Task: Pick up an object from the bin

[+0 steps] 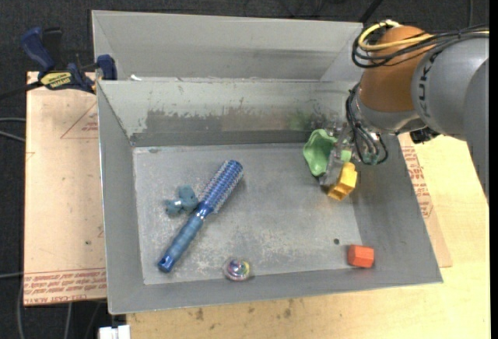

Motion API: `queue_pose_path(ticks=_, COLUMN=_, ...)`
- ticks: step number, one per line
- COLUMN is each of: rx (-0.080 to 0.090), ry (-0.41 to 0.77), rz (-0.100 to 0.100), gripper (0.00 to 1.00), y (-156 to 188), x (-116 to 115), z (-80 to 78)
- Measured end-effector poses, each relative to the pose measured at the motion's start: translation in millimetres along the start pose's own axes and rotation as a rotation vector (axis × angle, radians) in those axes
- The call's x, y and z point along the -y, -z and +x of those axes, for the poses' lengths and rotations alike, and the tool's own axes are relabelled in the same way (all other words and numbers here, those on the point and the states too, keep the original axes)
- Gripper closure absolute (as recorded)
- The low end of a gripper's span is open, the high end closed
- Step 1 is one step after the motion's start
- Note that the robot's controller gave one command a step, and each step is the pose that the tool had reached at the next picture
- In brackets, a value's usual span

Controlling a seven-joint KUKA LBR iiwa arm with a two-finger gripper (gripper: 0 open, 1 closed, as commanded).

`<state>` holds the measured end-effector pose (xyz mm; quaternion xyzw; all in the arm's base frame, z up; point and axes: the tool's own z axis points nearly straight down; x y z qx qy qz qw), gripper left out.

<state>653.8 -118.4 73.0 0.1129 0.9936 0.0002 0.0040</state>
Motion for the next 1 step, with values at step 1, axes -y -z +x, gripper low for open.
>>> queue_pose_path(ticks=1, rx=0.005, ry=-0.053, rz=-0.001, gripper=1.00, y=132.0, x=-7.2, z=-4.6)
